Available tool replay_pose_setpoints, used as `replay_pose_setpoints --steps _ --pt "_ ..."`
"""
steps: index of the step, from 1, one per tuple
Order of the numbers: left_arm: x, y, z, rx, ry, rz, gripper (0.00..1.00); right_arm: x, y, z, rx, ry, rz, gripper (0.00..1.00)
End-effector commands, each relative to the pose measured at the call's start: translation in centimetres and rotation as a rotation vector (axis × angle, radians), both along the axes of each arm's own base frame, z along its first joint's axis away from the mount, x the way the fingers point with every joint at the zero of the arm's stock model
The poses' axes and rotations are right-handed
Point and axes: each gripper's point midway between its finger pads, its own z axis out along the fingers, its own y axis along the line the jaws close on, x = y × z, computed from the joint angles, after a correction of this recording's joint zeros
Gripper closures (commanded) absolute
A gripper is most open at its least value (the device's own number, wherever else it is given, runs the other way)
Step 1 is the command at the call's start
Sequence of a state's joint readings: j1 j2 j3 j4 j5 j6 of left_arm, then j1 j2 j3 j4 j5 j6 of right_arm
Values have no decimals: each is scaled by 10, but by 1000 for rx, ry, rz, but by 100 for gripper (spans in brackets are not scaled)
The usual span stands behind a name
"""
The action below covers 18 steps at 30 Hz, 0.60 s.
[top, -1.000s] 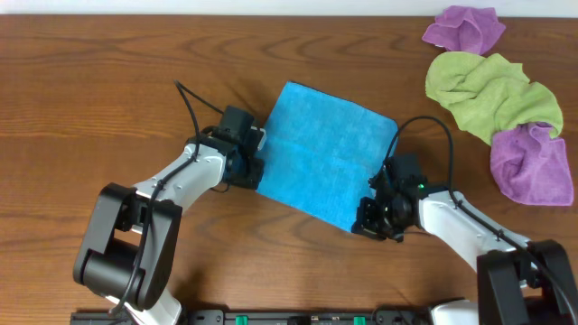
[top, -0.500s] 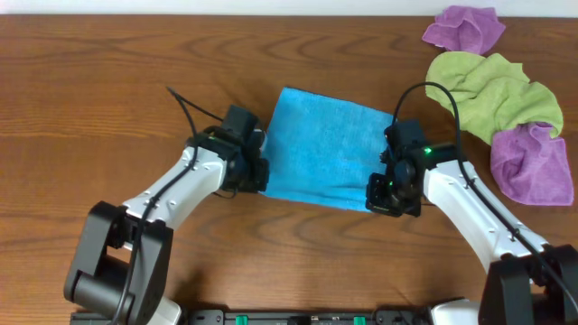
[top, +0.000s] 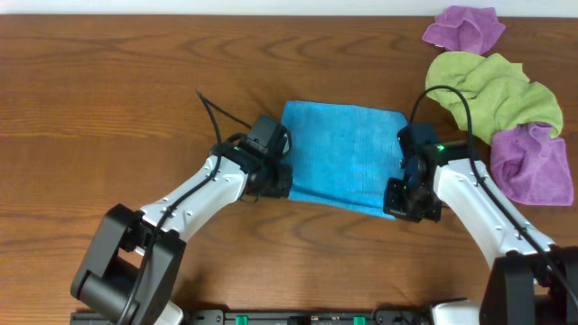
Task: Fold the cloth
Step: 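Lift the near edge with both grippers and fold it away over the cloth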
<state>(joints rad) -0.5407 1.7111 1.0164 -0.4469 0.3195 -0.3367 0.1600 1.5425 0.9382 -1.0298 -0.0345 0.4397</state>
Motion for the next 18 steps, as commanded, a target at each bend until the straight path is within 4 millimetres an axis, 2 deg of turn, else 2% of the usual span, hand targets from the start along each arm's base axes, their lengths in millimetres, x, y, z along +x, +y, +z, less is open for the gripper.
replay_pose_setpoints --steps 1,5,11,15,18 --pt "21 -10 16 -39 -93 16 94 16 -7 3 -19 -59 -11 99" --pt "47 -16 28 -65 -212 37 94 39 -8 6 -7 -144 -35 99" --pt "73 -15 35 -86 -304 72 94 73 -13 18 7 -269 -65 98" --pt "92 -8 33 -102 -341 108 94 94 -13 28 15 -351 -62 99" --pt "118 5 38 -128 -405 161 94 112 -17 30 24 -402 -82 99"
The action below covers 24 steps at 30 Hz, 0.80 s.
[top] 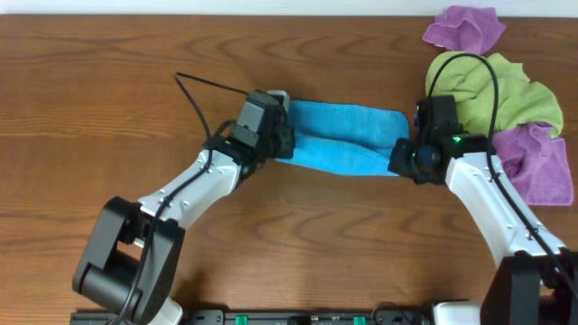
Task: Fold the cloth
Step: 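Lift the near edge with both grippers and fold it away over the cloth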
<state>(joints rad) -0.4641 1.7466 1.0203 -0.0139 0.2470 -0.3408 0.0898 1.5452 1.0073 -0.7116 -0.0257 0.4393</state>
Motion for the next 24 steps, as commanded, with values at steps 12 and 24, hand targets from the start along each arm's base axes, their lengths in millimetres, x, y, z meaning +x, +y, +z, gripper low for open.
replay_pose_setpoints --steps 12,24 --pt "63 7 -7 -72 -65 41 94 53 -5 -19 11 -31 -16 98" --pt "108 -9 -15 -86 -86 40 94 100 -5 -22 3 -81 -5 98"
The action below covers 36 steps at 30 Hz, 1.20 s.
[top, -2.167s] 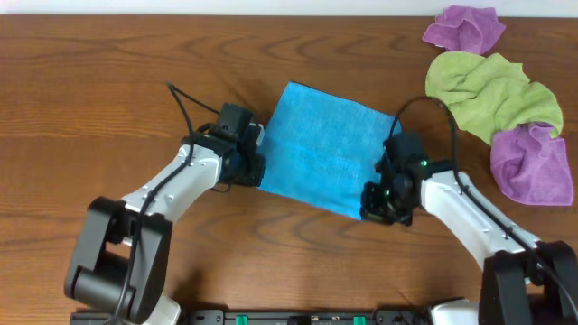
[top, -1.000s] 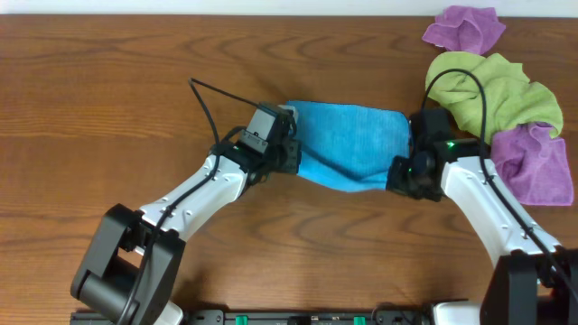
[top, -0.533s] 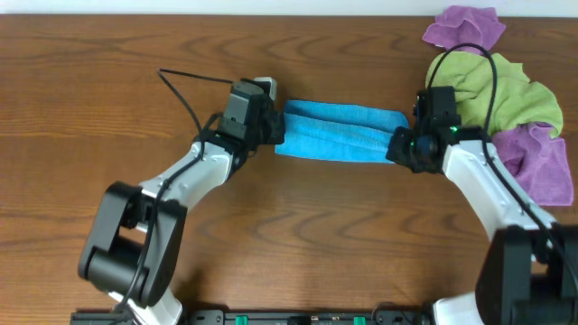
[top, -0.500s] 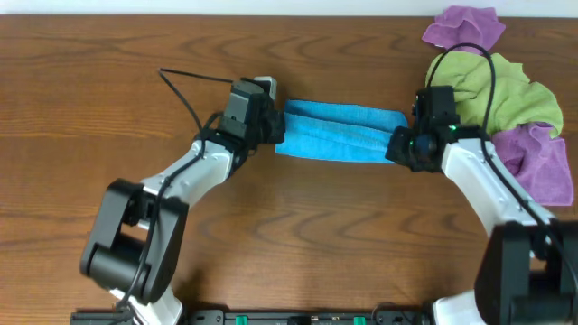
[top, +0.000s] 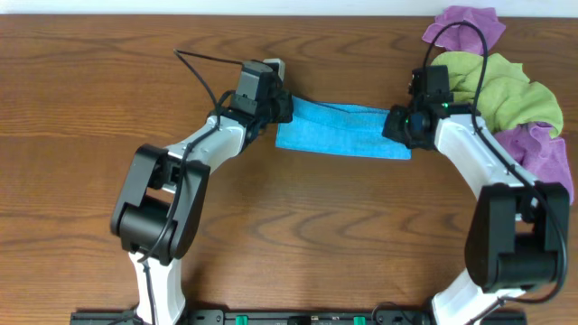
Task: Fold the cloth
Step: 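Lift the near edge with both grippers and fold it away over the cloth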
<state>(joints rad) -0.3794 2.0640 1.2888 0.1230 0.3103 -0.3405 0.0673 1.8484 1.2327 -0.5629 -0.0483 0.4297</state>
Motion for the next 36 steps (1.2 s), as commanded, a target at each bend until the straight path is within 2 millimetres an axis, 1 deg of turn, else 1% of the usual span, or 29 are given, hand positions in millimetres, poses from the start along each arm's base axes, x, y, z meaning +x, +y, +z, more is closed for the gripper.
replay_pose_setpoints --steps 1,8,13,16,20,22,26,30,36 --pt "16 -2 6 -8 -27 0 94 13 -7 0 -20 -10 -1 98" --pt "25 -3 10 24 -49 -25 94 19 -9 0 -19 -22 -4 98" --pt "38 4 22 18 -78 -2 94 30 -5 8 1 -66 3 99" --pt "39 7 22 19 -76 3 94 35 -4 12 4 -83 3 98" --pt "35 7 18 28 -54 1 94 33 -9 11 3 -75 -8 98" --pt "32 8 14 34 -36 0 94 29 -11 9 6 -56 -11 98" --pt "17 13 -2 64 51 -4 94 15 -10 3 24 8 0 98" --pt "6 17 -12 87 115 -6 94 6 -10 -1 15 46 21 98" --pt "2 18 -15 92 134 -6 94 0 -11 -3 9 71 31 98"
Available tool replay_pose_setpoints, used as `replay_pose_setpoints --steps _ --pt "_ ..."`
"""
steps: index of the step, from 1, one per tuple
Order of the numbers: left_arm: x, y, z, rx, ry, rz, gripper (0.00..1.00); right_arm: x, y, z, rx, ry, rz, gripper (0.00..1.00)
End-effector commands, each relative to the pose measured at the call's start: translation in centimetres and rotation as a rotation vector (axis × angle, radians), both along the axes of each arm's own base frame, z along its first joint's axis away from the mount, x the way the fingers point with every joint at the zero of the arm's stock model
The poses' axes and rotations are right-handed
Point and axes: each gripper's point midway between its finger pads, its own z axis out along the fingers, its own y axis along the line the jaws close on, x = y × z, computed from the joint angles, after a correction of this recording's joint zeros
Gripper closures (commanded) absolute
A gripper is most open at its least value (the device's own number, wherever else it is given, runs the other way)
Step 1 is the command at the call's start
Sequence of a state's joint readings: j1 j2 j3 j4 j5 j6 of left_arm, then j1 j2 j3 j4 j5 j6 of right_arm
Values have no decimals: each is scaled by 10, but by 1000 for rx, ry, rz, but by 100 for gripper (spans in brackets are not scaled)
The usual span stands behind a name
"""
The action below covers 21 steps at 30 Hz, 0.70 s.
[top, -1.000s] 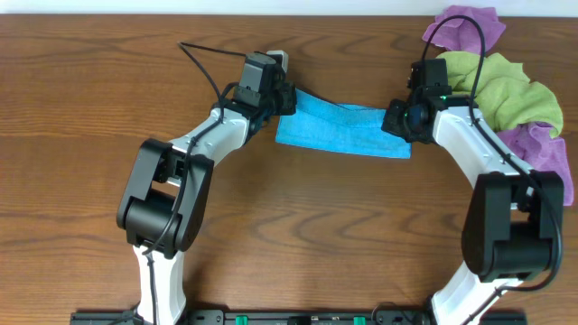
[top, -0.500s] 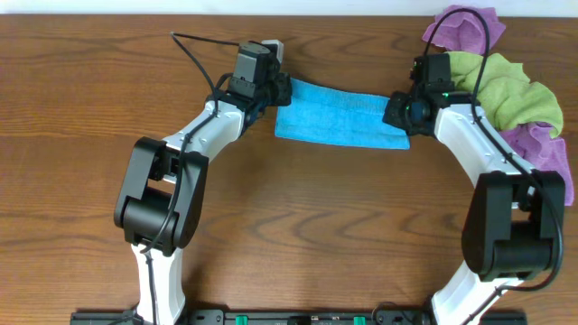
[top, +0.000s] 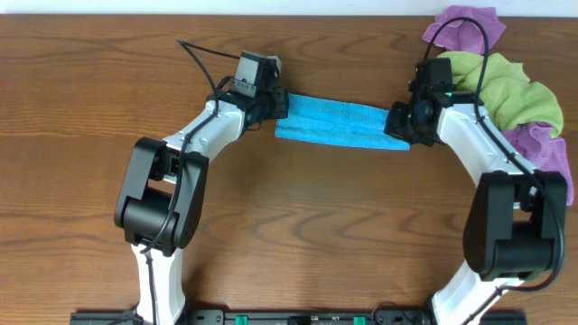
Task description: Fold the cloth
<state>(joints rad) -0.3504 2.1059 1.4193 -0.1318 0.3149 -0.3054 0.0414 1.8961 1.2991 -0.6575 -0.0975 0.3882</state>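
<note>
The blue cloth lies on the wooden table as a narrow folded strip, running left to right and slanting slightly down toward the right. My left gripper sits at the strip's left end, its fingers closed on the cloth there. At the right end my right gripper is likewise shut on the cloth. Both pairs of fingertips are mostly hidden under the wrists in the overhead view.
A heap of other cloths lies at the far right: a purple one at the back, a green one just behind my right arm, another purple one at the edge. Cables loop over both wrists.
Both grippers have shifted slightly toward the far edge of the table. The cloth now shows as a narrower strip, its near edge drawn back with them.
At first the cloth lay spread out with both grippers at its near corners. Then those corners were lifted over toward the far edge. Then the cloth lay folded in half, and now it sits a little farther back as a thin strip.
</note>
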Motion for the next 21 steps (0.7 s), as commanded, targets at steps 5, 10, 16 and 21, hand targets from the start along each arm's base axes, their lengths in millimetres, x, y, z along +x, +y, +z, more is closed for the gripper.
replay_pose_setpoints --steps 5,10,16,21 --pt "-3 4 -8 32 34 -9 94 -2 -13 1 -37 17 -2 98" --pt "-8 6 -12 40 58 -9 94 -2 -13 0 -38 20 -2 98" --pt "-12 8 -11 46 74 -8 38 -4 -13 0 -38 26 -2 38" --pt "-12 12 11 39 50 -2 22 -2 -13 6 -37 19 -3 22"
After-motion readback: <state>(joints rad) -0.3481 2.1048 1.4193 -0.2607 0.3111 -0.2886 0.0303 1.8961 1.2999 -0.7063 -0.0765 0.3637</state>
